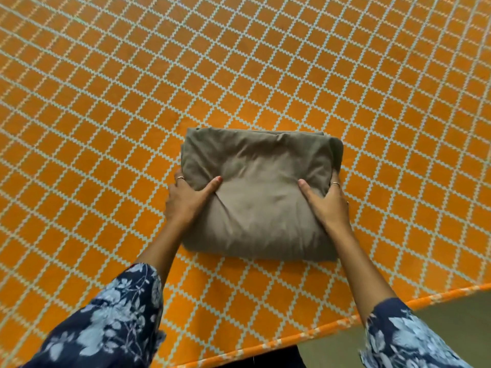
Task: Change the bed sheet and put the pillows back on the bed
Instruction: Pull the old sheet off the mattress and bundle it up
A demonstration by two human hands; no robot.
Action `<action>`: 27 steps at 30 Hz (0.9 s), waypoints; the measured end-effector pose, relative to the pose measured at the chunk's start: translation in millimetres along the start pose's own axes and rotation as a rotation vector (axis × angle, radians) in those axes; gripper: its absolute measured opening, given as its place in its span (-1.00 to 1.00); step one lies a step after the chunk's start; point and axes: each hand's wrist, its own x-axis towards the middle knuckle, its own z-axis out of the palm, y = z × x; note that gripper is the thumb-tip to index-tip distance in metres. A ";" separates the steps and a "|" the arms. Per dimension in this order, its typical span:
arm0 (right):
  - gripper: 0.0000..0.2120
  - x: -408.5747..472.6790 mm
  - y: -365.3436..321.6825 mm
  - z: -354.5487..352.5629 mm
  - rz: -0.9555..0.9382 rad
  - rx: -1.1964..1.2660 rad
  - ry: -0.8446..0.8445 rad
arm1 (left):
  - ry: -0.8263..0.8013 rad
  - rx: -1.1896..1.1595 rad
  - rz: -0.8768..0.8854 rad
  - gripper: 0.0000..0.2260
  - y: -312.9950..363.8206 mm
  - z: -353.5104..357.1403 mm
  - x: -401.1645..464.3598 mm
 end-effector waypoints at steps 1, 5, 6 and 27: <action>-0.12 0.7 1.1 1.1 -0.007 0.016 0.001 | -0.019 -0.056 -0.031 0.03 -2.2 -1.1 4.5; -0.23 -0.8 -6.9 -13.7 0.081 0.426 -0.120 | -0.300 -0.381 -0.226 -0.18 1.0 -16.1 5.7; -0.30 -3.7 -11.4 -20.1 0.113 0.520 -0.167 | -0.374 -0.428 -0.242 -0.29 3.4 -20.7 1.0; -0.48 -304.1 -258.5 12.9 -0.495 0.393 -0.667 | 0.328 -1.115 -0.250 -0.76 -202.6 -312.6 -294.2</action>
